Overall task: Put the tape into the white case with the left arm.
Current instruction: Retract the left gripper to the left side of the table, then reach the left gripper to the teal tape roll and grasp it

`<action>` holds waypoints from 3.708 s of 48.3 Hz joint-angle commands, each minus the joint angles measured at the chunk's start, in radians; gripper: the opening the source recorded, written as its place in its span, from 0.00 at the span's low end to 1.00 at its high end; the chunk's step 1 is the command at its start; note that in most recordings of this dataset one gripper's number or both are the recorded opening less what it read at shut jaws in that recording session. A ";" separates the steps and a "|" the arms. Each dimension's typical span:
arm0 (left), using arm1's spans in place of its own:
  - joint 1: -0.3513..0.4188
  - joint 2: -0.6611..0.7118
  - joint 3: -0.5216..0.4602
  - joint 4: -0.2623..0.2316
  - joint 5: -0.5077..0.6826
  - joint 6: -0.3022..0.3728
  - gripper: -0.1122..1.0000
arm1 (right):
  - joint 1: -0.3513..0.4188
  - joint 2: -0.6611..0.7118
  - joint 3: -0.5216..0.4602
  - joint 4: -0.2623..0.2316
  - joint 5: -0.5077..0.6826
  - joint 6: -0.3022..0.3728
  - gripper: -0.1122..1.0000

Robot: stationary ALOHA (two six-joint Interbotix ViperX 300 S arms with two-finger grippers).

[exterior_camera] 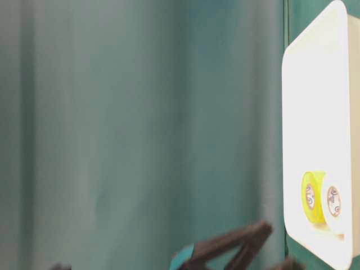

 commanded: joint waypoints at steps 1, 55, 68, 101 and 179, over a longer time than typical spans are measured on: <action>-0.005 0.034 -0.066 -0.002 -0.003 -0.002 0.91 | -0.002 0.017 -0.011 -0.003 -0.009 -0.002 0.02; -0.029 0.508 -0.607 -0.002 0.201 -0.063 0.91 | -0.002 0.015 -0.011 -0.002 -0.009 -0.002 0.02; -0.046 0.600 -0.707 -0.002 0.227 -0.063 0.91 | -0.002 0.015 -0.011 -0.003 -0.009 -0.002 0.02; -0.012 0.749 -0.811 0.002 0.249 -0.061 0.91 | -0.002 0.015 -0.009 -0.003 -0.009 -0.002 0.02; -0.034 0.632 -0.815 0.003 0.350 -0.054 0.34 | -0.002 0.015 -0.011 -0.003 -0.009 -0.002 0.02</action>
